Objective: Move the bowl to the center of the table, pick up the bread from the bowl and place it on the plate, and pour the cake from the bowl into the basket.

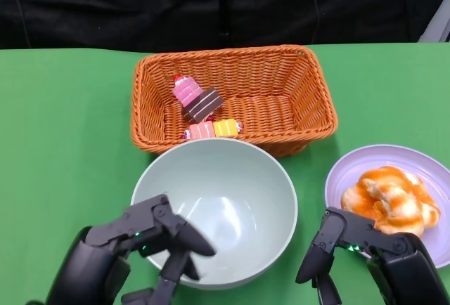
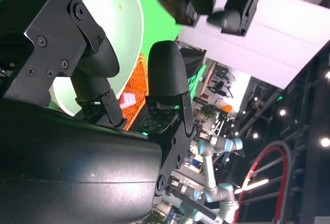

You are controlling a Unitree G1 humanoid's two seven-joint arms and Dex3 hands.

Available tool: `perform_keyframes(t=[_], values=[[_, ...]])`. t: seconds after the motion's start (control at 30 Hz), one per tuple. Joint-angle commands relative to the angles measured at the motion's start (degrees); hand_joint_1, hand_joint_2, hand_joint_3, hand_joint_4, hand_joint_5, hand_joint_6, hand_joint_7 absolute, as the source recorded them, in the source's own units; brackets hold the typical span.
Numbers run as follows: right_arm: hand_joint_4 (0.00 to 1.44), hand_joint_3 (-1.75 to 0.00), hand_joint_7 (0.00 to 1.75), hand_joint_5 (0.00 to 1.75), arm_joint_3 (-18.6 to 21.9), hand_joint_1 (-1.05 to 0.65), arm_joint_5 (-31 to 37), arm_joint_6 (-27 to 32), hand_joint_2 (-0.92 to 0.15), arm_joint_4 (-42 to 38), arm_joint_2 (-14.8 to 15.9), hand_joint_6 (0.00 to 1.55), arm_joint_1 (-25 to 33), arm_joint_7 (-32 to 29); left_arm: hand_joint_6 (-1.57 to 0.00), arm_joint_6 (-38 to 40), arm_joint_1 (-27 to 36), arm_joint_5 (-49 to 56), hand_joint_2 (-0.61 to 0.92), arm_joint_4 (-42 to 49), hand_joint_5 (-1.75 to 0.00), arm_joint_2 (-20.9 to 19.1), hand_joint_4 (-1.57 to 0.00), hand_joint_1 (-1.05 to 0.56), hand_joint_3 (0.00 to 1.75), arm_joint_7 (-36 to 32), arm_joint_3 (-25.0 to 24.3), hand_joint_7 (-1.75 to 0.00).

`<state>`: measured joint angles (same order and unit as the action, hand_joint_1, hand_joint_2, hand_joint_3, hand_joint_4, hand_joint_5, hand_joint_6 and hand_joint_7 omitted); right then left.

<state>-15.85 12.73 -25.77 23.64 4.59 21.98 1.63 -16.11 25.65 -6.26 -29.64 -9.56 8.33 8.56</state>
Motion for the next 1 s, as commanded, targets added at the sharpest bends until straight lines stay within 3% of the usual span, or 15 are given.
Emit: perform_keyframes(t=[0.03, 0.27, 1.0], values=[[0.80, -1.74, 1.47, 1.74, -0.9, 0.18, 0.5, -2.3, -0.21, 0.3, 1.3, 0.78, 0.9, 0.8, -0.82, 2.9, 2.9, -1.3, 0.38, -1.9, -1.74, 1.3, -0.98, 0.06, 1.61, -0.9, -0.3, -1.67], [0.93, -1.75, 1.55, 1.75, -0.6, 0.19, 0.7, -3.4, -0.25, -0.3, 1.8, 0.85, 1.0, 0.6, -0.83, 2.6, 2.6, -2.7, 0.34, -0.5, -1.75, 2.1, -1.04, 0.03, 1.65, 0.6, -1.3, -1.74], [0.96, -1.75, 1.59, 1.75, 0.7, 0.20, 0.4, -6.7, -0.22, -2.5, 2.8, 0.82, 0.9, 0.6, -0.84, -1.1, 1.9, -1.6, 0.35, 2.5, -1.75, 3.2, -1.01, 0.04, 1.60, 1.7, -1.1, -1.67]])
